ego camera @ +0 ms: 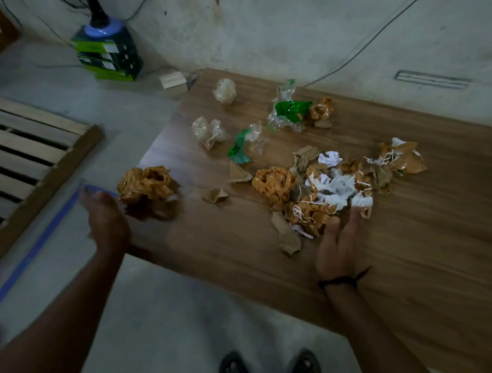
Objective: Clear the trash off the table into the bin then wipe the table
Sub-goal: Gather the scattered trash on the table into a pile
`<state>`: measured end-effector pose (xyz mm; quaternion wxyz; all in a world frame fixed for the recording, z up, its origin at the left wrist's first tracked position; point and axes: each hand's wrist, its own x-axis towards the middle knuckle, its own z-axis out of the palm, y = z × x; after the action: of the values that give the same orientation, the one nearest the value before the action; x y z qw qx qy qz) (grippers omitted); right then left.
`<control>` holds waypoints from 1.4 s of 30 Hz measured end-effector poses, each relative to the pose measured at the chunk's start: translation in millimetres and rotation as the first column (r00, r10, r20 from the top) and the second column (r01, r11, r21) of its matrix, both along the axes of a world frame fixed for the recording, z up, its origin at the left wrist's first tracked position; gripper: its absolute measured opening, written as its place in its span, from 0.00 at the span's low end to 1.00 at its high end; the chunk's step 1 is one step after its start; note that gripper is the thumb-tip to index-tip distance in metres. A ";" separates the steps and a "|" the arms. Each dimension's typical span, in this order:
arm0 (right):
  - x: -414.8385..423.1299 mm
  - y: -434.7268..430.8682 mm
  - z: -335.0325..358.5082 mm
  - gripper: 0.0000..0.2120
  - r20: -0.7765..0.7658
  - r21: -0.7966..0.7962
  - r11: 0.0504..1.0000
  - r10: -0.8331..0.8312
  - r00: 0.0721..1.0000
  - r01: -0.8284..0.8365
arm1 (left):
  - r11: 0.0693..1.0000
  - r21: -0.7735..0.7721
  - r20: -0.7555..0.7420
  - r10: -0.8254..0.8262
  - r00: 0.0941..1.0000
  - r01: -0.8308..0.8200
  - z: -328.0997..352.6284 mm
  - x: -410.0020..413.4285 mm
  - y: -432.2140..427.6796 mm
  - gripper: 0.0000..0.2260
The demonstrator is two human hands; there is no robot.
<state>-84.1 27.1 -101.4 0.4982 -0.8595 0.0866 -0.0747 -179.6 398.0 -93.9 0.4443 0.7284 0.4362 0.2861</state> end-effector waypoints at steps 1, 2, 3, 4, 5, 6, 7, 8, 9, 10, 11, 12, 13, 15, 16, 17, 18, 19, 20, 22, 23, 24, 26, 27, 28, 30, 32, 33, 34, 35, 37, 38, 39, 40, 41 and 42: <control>0.4 7.0 -1.6 0.42 0.002 -0.010 1.000 0.003 1.000 -0.002 | 0.999 -0.034 -0.014 -0.041 0.999 0.040 0.0 4.8 6.3 0.26; -0.2 13.9 -3.0 0.41 0.003 -0.019 1.000 0.007 1.000 -0.007 | 0.991 -0.092 -0.015 -0.099 0.995 0.097 1.7 9.3 4.8 0.28; -1.2 21.4 -4.4 0.40 0.005 -0.029 0.999 0.016 1.000 -0.016 | 0.978 -0.101 -0.021 -0.183 0.983 0.180 2.1 11.4 -3.7 0.32; -3.3 29.7 -5.5 0.40 0.010 -0.034 0.999 0.031 0.999 -0.031 | 0.958 -0.061 -0.055 -0.283 0.958 0.279 3.4 11.5 -18.9 0.32; -6.3 38.6 -6.2 0.41 0.013 -0.032 0.998 0.055 0.998 -0.055 | 0.924 0.008 -0.096 -0.379 0.920 0.382 4.7 10.8 -38.3 0.30; -9.7 47.9 -5.5 0.43 0.011 -0.023 0.996 0.083 0.997 -0.083 | 0.883 0.066 -0.124 -0.454 0.882 0.464 1.5 9.8 -56.2 0.28; -12.4 56.9 -4.9 0.45 0.006 -0.013 0.994 0.113 0.994 -0.113 | 0.843 0.065 -0.106 -0.527 0.843 0.534 2.1 10.5 -75.4 0.25; -14.6 64.6 -5.1 0.46 -0.002 0.001 0.990 0.142 0.990 -0.142 | 0.818 0.030 -0.081 -0.571 0.817 0.575 5.3 11.7 -94.3 0.25; -16.2 70.7 -4.4 0.47 -0.010 0.022 0.987 0.160 0.987 -0.160 | 0.795 -0.003 -0.056 -0.606 0.793 0.607 5.0 13.7 -106.8 0.28; -17.0 73.7 -3.0 0.48 -0.017 0.048 0.985 0.164 0.986 -0.163 | 0.778 -0.029 -0.033 -0.628 0.777 0.628 5.9 14.5 -119.2 0.32; -17.1 73.3 -0.2 0.47 -0.011 0.066 0.985 0.158 0.987 -0.157 | 0.765 -0.066 -0.017 -0.642 0.766 0.640 6.0 14.5 -126.0 0.35; -16.7 68.5 3.3 0.46 0.007 0.059 0.988 0.144 0.990 -0.144 | 0.762 -0.093 -0.004 -0.643 0.766 0.640 9.8 13.9 -128.6 0.34; -16.2 60.3 7.4 0.45 0.038 0.022 0.990 0.136 0.990 -0.137 | 0.771 -0.098 0.013 -0.631 0.776 0.629 13.5 12.0 -126.3 0.32; -14.3 37.9 15.8 0.44 0.098 -0.108 0.981 0.170 0.981 -0.159 | 0.877 -0.026 -0.019 -0.480 0.877 0.479 17.1 5.3 -101.2 0.28; -11.8 25.7 18.7 0.42 0.107 -0.166 0.970 0.199 0.974 -0.180 | 0.927 0.026 -0.051 -0.372 0.927 0.374 17.0 1.2 -78.0 0.30; -8.4 15.2 20.9 0.41 0.102 -0.212 0.956 0.227 0.969 -0.202 | 0.956 0.073 -0.091 -0.279 0.956 0.285 12.9 -2.9 -49.5 0.32; -4.1 7.6 21.6 0.40 0.090 -0.254 0.942 0.247 0.965 -0.218 | 0.972 0.097 -0.152 -0.199 0.968 0.215 8.9 -7.1 -20.8 0.34; 0.5 4.1 22.5 0.40 0.079 -0.286 0.932 0.256 0.963 -0.224 | 0.983 0.092 -0.230 -0.131 0.964 0.156 8.4 -8.9 0.8 0.34; 5.0 4.5 21.3 0.40 0.074 -0.306 0.926 0.256 0.964 -0.222 | 0.989 0.083 -0.315 -0.092 0.945 0.124 1.1 -7.7 17.4 0.33; 10.4 16.9 16.6 0.41 0.070 -0.330 0.918 0.257 0.964 -0.221 | 0.972 0.127 -0.518 -0.107 0.849 0.200 -14.1 2.6 24.3 0.30; 11.2 27.0 13.4 0.41 0.067 -0.343 0.912 0.264 0.962 -0.227 | 0.945 0.159 -0.572 -0.147 0.807 0.285 -21.0 10.5 17.9 0.30; 11.1 37.8 8.6 0.40 0.061 -0.346 0.908 0.274 0.960 -0.237 | 0.906 0.191 -0.618 -0.187 0.763 0.377 -26.2 19.2 6.7 0.31; 9.0 58.4 -0.4 0.41 0.029 -0.313 0.912 0.287 0.957 -0.264 | 0.877 0.150 -0.548 -0.310 0.777 0.456 -22.5 38.8 -31.0 0.30; 7.6 67.5 -3.8 0.41 0.019 -0.298 0.916 0.289 0.957 -0.270 | 0.863 0.129 -0.462 -0.383 0.800 0.488 -17.5 46.4 -53.7 0.29; 6.8 76.3 -5.7 0.41 0.019 -0.290 0.918 0.288 0.957 -0.271 | 0.841 0.115 -0.379 -0.455 0.806 0.529 -11.6 53.5 -77.4 0.29; 7.5 90.6 -4.7 0.41 0.025 -0.267 0.927 0.280 0.960 -0.263 | 0.815 0.060 -0.253 -0.546 0.798 0.577 -4.9 60.6 -122.5 0.28; 11.7 98.0 -0.1 0.41 0.031 -0.227 0.937 0.280 0.960 -0.266 | 0.791 -0.022 -0.152 -0.608 0.780 0.612 -3.3 64.4 -155.5 0.29; 14.4 97.3 2.9 0.41 0.042 -0.201 0.943 0.280 0.959 -0.267 | 0.787 -0.055 -0.105 -0.616 0.780 0.614 -2.0 64.3 -165.2 0.30; 18.5 92.9 4.9 0.40 0.062 -0.171 0.951 0.272 0.960 -0.258 | 0.798 -0.083 -0.046 -0.601 0.798 0.596 -0.9 63.2 -171.7 0.29; 23.6 85.4 7.7 0.38 0.095 -0.141 0.961 0.253 0.963 -0.239 | 0.818 -0.118 0.021 -0.564 0.825 0.563 5.2 60.6 -175.4 0.26; 34.7 63.6 14.8 0.36 0.162 -0.117 0.976 0.203 0.966 -0.185 | 0.870 -0.147 0.073 -0.466 0.882 0.471 17.5 53.8 -170.6 0.20; 41.8 52.2 18.9 0.37 0.189 -0.124 0.978 0.191 0.963 -0.169 | 0.899 -0.119 0.060 -0.418 0.907 0.422 21.5 52.1 -160.4 0.21; 50.0 40.6 22.3 0.39 0.208 -0.134 0.978 0.183 0.961 -0.157 | 0.921 -0.077 0.039 -0.381 0.924 0.383 23.7 51.7 -144.9 0.22; 59.5 30.4 26.2 0.40 0.218 -0.150 0.978 0.175 0.960 -0.144 | 0.937 -0.025 0.016 -0.348 0.938 0.348 23.2 53.9 -124.8 0.23; 69.8 21.0 29.1 0.42 0.223 -0.172 0.976 0.168 0.960 -0.131 | 0.949 0.024 -0.011 -0.313 0.950 0.313 22.9 60.6 -101.8 0.25; 80.6 13.5 31.2 0.43 0.218 -0.194 0.974 0.160 0.963 -0.117 | 0.956 0.074 -0.048 -0.282 0.958 0.285 18.8 71.0 -77.1 0.27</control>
<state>-3.5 40.6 -70.2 0.4294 -0.8901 -0.0400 -0.1471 -108.6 320.9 -75.1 0.4431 0.8057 0.3237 0.2231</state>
